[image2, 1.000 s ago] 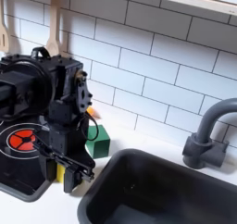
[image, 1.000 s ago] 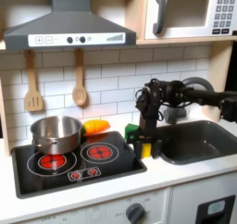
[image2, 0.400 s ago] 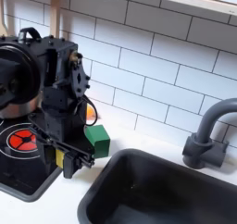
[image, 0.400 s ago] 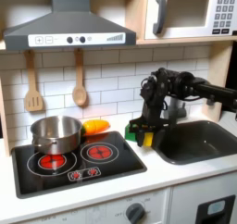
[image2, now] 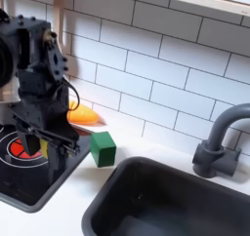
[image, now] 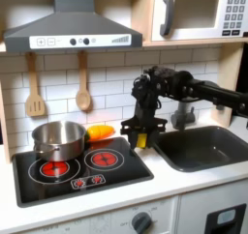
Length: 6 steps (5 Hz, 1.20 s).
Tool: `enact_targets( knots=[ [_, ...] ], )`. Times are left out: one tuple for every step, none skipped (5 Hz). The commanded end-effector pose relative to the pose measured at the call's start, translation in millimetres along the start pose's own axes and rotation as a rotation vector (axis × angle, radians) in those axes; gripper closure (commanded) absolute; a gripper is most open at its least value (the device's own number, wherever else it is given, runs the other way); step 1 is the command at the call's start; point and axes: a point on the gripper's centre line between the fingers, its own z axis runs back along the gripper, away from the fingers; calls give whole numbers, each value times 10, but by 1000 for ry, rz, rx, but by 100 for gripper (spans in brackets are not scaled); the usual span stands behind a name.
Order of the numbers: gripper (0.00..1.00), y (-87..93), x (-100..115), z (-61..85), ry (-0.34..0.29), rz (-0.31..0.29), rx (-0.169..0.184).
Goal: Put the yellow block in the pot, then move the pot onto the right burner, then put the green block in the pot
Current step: 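Put the yellow block in the pot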
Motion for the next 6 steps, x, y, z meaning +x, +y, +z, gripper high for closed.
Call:
enact_targets(
  knots=[
    [100, 292, 85, 144, -43, 48, 2],
    [100, 412, 101, 188, -54, 59, -3],
    [100, 552, 110, 159, -56, 79, -17],
    [100, 711, 116, 114, -52, 98, -35],
    [100, 840, 141, 121, -58, 102, -43],
    [100, 971, 214, 130, -62, 99, -42]
  ],
)
